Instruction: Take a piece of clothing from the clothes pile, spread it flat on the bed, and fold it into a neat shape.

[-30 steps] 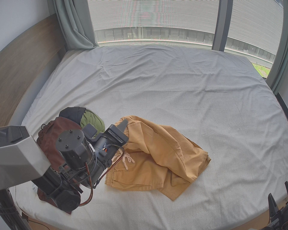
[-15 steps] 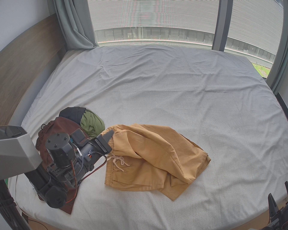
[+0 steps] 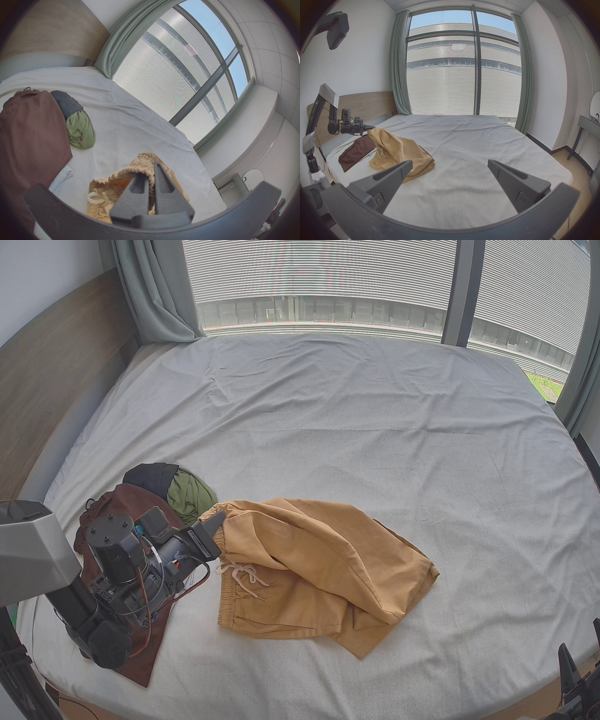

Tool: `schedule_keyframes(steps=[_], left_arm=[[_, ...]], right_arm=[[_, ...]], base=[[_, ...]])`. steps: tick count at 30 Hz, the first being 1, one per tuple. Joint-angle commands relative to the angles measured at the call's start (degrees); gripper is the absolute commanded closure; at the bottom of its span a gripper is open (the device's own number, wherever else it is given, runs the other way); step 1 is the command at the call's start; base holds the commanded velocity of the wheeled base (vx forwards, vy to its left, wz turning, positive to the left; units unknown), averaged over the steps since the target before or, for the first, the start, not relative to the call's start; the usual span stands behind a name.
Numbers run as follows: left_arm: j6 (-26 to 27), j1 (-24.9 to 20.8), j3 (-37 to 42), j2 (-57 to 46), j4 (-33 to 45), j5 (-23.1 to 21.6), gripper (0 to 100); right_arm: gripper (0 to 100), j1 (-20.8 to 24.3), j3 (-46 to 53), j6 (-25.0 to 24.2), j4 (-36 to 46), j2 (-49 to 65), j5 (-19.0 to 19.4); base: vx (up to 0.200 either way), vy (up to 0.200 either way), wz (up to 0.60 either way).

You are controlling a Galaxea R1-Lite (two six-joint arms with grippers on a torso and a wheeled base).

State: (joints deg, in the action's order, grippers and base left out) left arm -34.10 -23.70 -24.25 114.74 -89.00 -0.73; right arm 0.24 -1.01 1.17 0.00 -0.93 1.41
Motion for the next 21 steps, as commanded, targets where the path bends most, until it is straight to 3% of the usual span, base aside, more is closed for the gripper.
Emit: schedule_keyframes(steps=[1, 4, 21], left_arm=[[0.8, 0.4, 0.0, 0.5, 0.0, -0.4, 100], [2.6, 1.9, -0.8, 2.3, 0.0, -0.6, 100], [1.0, 3.9, -5.7, 3.7, -0.1, -0.7, 100]], right_arm=[[0, 0.0, 0.9, 0.0, 0.0, 0.9, 0.0], [0, 0.0, 0.9, 0.0, 0.0, 0.9, 0.0], [0, 0.0, 0.9, -0.4, -0.1, 0.9, 0.1]], base=[[0.000, 0.000, 0.00], [0.000, 0.000, 0.00], [0.000, 0.000, 0.00]])
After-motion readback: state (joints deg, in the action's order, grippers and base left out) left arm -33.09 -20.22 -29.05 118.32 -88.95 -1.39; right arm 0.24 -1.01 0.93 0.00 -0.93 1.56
